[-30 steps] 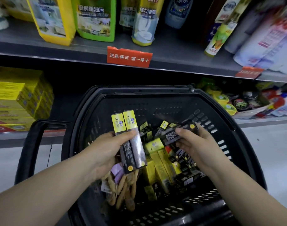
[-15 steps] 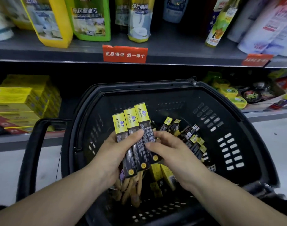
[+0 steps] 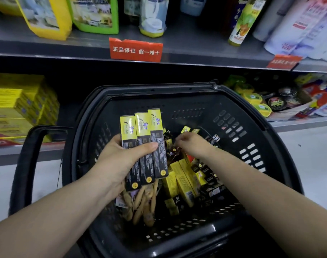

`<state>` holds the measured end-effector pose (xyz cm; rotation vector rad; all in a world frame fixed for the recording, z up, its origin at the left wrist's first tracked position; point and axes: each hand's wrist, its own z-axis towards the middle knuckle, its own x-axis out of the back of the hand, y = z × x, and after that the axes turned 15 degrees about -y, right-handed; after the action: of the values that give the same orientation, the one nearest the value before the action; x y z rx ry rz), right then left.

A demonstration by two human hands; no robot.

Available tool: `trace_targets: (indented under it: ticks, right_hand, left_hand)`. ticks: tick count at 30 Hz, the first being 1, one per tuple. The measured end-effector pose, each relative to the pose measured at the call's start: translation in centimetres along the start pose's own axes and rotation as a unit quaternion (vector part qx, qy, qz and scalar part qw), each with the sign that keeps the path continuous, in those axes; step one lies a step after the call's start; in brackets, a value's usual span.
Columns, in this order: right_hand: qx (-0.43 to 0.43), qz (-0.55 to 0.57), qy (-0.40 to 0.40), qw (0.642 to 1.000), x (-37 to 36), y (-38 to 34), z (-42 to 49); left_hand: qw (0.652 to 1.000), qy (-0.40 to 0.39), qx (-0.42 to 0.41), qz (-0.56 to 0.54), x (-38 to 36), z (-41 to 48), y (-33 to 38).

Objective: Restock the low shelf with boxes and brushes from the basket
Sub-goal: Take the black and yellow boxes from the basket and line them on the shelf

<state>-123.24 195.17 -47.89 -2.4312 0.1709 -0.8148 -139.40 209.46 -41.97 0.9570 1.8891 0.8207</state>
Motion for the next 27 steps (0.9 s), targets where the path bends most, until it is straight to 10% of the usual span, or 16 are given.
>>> trace_targets:
  ticks: [3,11,20,27]
  right_hand:
    - [-0.075,-0.157,-0.017,0.985,-1.2,0.9,4.2]
    - [-0.146,-0.142,0.015,0.979,-3.9,1.6,7.8]
    - [-0.041,0.340,0.017,0.939,-1.3,-1.0,-3.1]
    - [0.170,0.217,-0.002,0.961,-3.5,-7.7,-10.9]
  left_hand:
    - [1.000,0.007,-0.003,0.002,0.4,0.2,-0.1]
    - [0.999,0.021,0.006,0.034,2.2,0.1,0.8]
    - [0.999,0.035,0.001,0.035,3.7,-0.4,2.4]
    - [0.999,0.050,-0.020,0.007,4.2,-1.1,2.5]
